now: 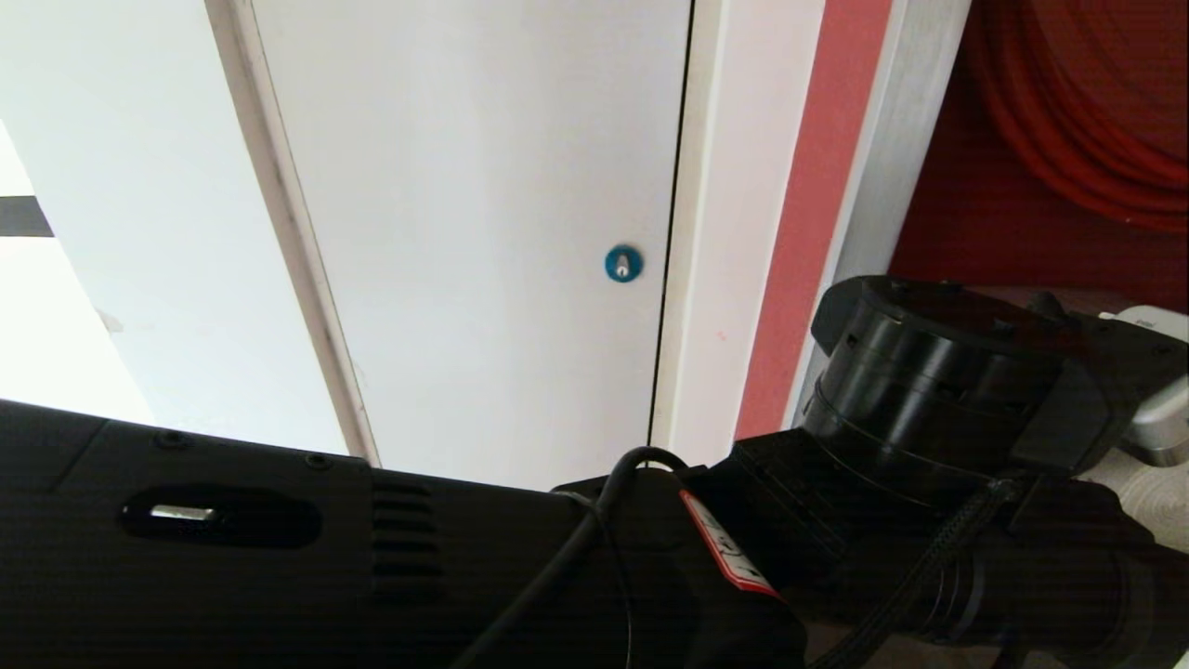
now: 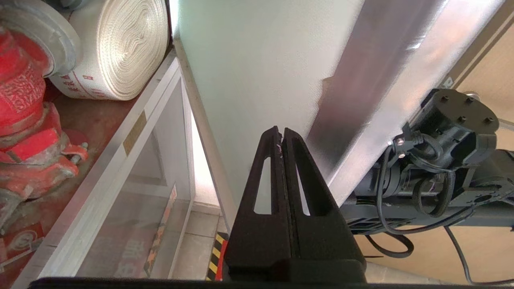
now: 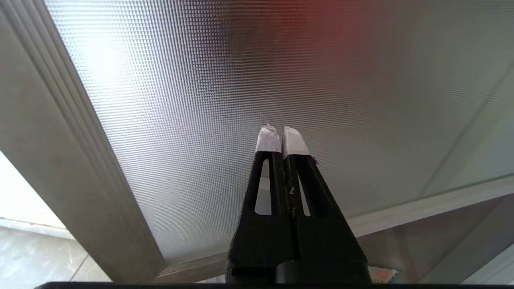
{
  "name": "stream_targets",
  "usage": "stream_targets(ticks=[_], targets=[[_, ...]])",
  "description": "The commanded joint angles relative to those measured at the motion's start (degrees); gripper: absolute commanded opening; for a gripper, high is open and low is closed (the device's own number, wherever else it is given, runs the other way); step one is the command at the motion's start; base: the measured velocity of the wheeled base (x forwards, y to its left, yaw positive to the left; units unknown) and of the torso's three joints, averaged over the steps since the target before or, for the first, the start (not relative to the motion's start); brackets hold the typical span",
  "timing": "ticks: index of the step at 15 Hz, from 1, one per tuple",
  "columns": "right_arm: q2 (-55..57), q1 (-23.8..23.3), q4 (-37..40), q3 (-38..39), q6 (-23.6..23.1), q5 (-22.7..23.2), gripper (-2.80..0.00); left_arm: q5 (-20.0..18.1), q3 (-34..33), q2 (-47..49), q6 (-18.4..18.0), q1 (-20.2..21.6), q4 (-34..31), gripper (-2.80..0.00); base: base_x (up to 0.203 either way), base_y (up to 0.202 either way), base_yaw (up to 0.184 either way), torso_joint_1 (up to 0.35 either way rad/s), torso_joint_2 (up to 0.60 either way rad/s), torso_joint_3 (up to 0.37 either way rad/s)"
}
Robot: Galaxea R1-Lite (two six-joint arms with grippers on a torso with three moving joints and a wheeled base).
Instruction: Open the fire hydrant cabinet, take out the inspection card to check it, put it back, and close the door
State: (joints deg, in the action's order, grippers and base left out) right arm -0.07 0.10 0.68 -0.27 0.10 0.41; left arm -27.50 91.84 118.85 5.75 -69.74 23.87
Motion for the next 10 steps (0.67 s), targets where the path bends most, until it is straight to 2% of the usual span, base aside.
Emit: stream_targets(ticks=[1,6,8,10], targets=[[-0.1,0.0,0.0,0.0,0.0,0.0,-2.8,-0.1,0.0,0.1,0.0,-1.0,0.1,-2.8,0.0,0.0,0.0,0.0,0.0,0.0],[-0.1,0.0,0.0,0.0,0.0,0.0,-2.8,0.1,-1.3,-0.2,0.3,-0.7,0.1,-2.8,0.0,0.0,0.0,0.0,0.0,0.0],[-0.1,0.0,0.0,0.0,0.0,0.0,-2.8,0.1,-3.0,-0.6,0.2,1.3,0.1,-2.8,0.0,0.0,0.0,0.0,0.0,0.0],[-0.1,0.1,0.0,0.0,0.0,0.0,-2.8,0.1,-5.4,-1.0,0.1,5.3,0.1,-2.8,0.0,0.0,0.0,0.0,0.0,0.0]])
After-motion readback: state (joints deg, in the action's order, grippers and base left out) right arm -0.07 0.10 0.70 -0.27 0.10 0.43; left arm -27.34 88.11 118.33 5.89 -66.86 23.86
